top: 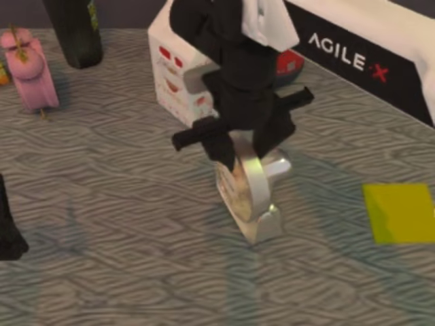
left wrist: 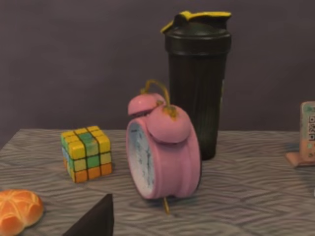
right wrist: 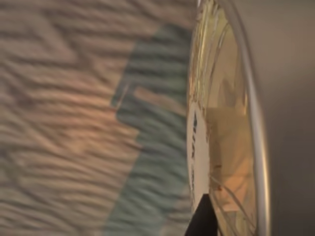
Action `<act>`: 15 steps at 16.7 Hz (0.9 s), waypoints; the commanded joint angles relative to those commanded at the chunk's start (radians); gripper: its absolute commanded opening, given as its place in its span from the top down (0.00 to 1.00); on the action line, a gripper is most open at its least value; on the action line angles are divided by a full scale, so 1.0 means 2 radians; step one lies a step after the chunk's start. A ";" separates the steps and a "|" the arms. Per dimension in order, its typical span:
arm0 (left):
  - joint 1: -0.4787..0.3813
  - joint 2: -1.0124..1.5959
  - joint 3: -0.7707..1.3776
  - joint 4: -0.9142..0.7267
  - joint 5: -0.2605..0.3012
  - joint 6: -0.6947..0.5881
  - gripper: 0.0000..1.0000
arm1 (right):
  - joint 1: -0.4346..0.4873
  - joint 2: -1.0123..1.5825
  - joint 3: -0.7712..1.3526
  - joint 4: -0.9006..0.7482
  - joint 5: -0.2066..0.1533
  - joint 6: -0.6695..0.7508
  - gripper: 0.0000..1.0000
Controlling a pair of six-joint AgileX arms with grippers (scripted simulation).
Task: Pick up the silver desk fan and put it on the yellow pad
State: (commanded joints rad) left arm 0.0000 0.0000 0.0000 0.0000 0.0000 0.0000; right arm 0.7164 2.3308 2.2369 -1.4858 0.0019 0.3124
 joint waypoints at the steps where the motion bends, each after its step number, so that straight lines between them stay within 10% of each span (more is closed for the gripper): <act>1: 0.000 0.000 0.000 0.000 0.000 0.000 0.00 | 0.000 0.005 0.018 -0.013 0.000 0.000 1.00; 15: 0.000 0.000 0.000 0.000 0.000 0.000 0.00 | -0.004 0.032 0.156 -0.123 -0.004 -0.016 1.00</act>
State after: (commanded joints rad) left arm 0.0000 0.0000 0.0000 0.0000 0.0000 0.0000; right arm 0.7088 2.3946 2.5491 -1.7326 -0.0059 0.2809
